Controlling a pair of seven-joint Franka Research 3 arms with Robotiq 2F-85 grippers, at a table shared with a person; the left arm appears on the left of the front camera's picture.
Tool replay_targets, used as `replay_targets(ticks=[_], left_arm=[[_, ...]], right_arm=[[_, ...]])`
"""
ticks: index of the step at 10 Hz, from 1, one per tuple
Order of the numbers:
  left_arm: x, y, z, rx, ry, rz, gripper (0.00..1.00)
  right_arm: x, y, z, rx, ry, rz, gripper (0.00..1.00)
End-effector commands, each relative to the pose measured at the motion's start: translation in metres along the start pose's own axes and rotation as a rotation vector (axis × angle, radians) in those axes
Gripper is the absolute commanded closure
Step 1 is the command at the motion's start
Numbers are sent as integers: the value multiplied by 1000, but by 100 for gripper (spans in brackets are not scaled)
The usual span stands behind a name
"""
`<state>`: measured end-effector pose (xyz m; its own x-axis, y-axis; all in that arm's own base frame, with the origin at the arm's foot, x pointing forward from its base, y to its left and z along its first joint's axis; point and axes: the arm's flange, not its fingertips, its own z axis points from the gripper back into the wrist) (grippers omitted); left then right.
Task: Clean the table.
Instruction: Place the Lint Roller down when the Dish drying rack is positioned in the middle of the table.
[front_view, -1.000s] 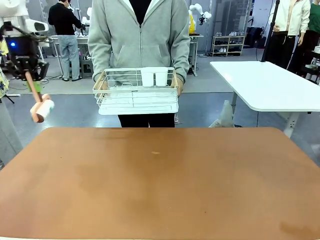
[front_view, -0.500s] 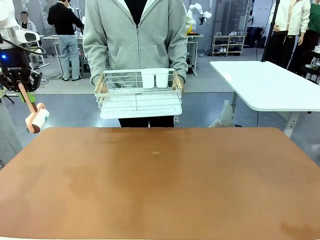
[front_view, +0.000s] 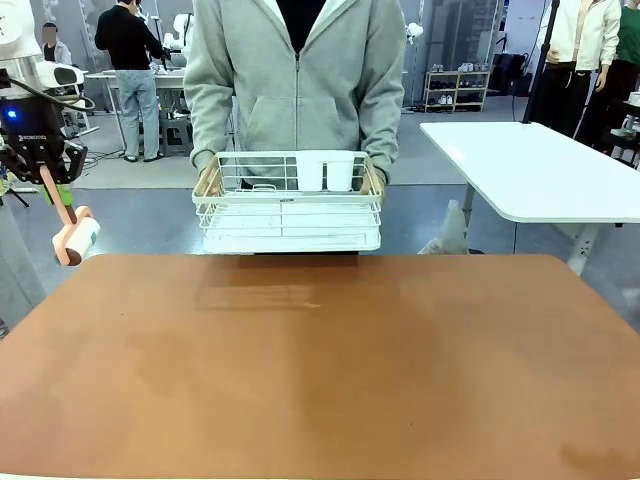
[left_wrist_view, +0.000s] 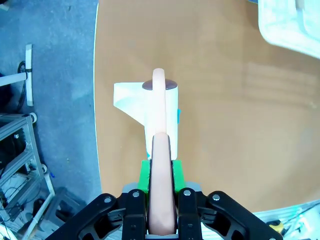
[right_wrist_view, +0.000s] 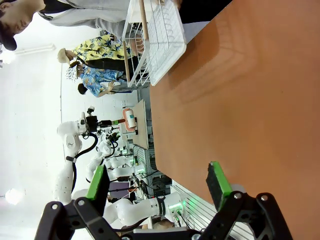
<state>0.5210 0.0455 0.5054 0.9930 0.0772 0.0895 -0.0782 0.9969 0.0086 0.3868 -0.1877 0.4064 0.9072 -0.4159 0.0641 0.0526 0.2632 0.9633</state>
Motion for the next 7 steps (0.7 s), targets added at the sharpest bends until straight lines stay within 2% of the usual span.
replay_targets(ticks=[1,7], left_arm=[[2,2,5,16,8,-6,79],[2,2,5,16,8,-6,79]], right_arm=[[0,3,1,9,-1,7,0],[0,3,1,9,-1,7,0]])
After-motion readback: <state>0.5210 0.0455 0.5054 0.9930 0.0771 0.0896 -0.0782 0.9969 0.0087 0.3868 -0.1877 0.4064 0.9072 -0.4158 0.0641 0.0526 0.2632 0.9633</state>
